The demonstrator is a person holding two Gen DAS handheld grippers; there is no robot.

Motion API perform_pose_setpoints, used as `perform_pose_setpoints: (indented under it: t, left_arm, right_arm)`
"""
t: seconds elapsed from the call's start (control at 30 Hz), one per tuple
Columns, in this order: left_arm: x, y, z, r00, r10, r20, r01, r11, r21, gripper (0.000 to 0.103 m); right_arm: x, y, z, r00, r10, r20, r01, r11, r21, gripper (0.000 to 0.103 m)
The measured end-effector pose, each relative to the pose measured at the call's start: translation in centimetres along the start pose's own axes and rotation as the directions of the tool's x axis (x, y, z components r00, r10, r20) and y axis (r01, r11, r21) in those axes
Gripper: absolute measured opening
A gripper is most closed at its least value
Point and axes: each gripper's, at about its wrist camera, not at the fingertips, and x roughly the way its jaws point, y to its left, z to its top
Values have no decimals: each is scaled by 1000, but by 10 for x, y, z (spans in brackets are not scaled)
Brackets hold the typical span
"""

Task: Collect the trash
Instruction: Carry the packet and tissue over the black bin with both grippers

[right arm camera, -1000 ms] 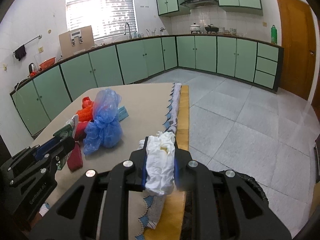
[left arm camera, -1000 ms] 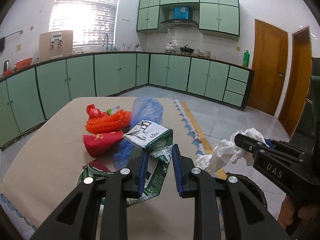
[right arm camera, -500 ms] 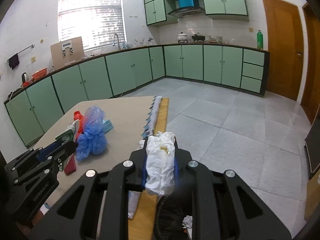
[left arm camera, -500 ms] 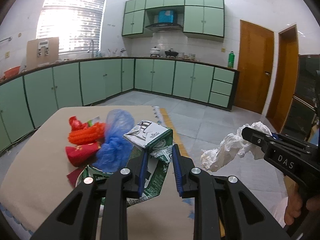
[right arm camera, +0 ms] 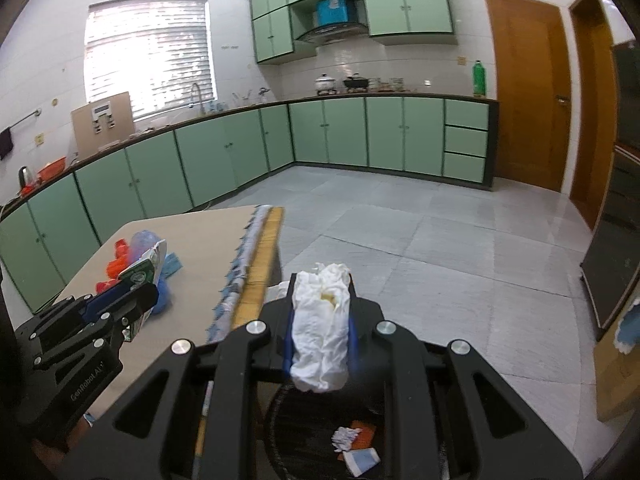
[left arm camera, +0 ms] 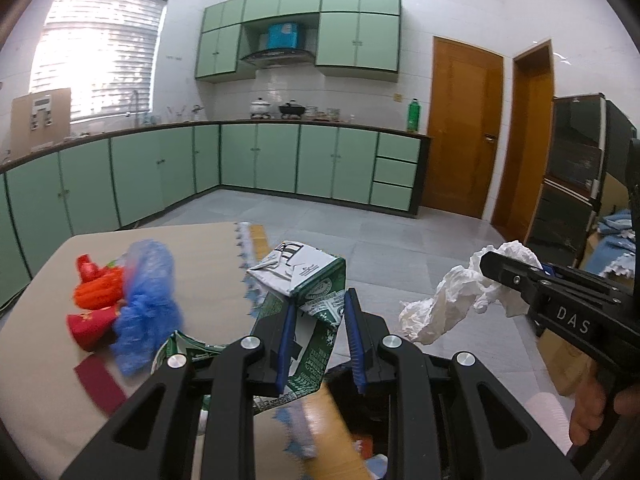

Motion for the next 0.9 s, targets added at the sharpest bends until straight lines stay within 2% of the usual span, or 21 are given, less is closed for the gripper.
perform_pose_setpoints:
  t: [0.27, 0.53, 0.9]
  left_arm:
    - [18, -31, 2, 998, -68, -17, 68, 998, 16, 24]
    - [43, -61, -1, 994, -105, -42, 107, 993, 41, 24]
    - [86, -83, -18, 985, -138, -100, 143, 988, 52, 24]
  right_arm:
    - [-8, -35, -10, 998, -69, -2, 69, 997, 32, 19]
    - [-6, -66, -26, 992, -120, -28, 121, 990, 67, 19]
    - [25, -89, -53, 983, -148, -107, 159, 982, 99, 19]
